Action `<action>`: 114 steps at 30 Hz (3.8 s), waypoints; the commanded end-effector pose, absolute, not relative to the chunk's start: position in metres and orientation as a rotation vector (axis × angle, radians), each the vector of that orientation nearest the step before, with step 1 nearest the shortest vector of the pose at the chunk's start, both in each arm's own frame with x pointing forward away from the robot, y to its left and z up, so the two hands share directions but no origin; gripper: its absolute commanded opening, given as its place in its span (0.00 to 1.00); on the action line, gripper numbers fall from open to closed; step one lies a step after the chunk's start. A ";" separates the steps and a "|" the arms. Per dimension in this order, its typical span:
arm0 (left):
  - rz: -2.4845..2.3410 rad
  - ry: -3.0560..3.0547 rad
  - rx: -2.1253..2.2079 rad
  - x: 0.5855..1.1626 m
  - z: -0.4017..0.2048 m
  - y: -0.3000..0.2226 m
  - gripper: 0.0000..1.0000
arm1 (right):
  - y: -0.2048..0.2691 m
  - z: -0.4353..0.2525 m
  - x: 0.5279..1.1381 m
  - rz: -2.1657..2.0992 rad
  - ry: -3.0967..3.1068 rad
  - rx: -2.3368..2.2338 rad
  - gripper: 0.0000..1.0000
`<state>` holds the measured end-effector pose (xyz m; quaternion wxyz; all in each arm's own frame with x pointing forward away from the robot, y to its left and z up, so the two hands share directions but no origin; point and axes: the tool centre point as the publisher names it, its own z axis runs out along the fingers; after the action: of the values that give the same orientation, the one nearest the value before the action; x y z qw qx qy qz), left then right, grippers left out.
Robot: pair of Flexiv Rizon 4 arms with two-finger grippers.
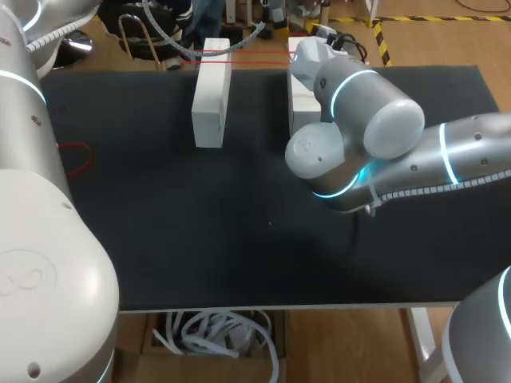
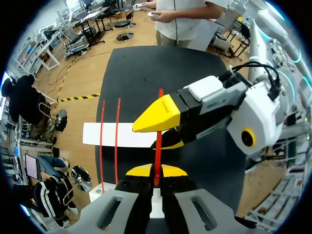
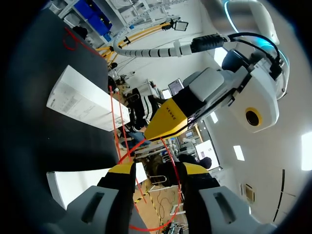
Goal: Grab the tape and strap the tape.
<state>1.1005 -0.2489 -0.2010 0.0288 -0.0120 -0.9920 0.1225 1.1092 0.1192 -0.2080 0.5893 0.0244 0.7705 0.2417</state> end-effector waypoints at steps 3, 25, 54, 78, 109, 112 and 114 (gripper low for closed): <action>0.372 -3.061 -0.035 1.101 -0.201 -0.249 0.00 | 0.101 -0.197 1.101 0.647 1.836 -0.007 0.37; 0.372 -3.061 -0.035 1.101 -0.201 -0.249 0.00 | 0.041 -0.186 1.088 0.885 1.959 -0.102 0.36; 0.372 -3.061 -0.035 1.101 -0.201 -0.249 0.00 | -0.027 -0.189 1.107 0.911 1.925 0.097 1.00; -0.363 -2.851 0.880 1.066 -0.164 -0.002 0.00 | -0.027 -0.189 1.107 0.911 1.925 0.097 1.00; -0.540 -2.645 1.196 1.051 -0.180 0.091 1.00 | -0.027 -0.189 1.107 0.911 1.925 0.097 1.00; -0.540 -2.645 1.196 1.051 -0.180 0.091 1.00 | -0.027 -0.189 1.107 0.911 1.925 0.097 1.00; -0.540 -2.645 1.196 1.051 -0.180 0.091 1.00 | -0.027 -0.189 1.107 0.911 1.925 0.097 1.00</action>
<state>1.0484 0.0915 -0.1818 0.0920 0.4038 -0.8923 -0.1798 1.1073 -0.0274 -0.1895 0.4836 0.0397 0.7897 0.3754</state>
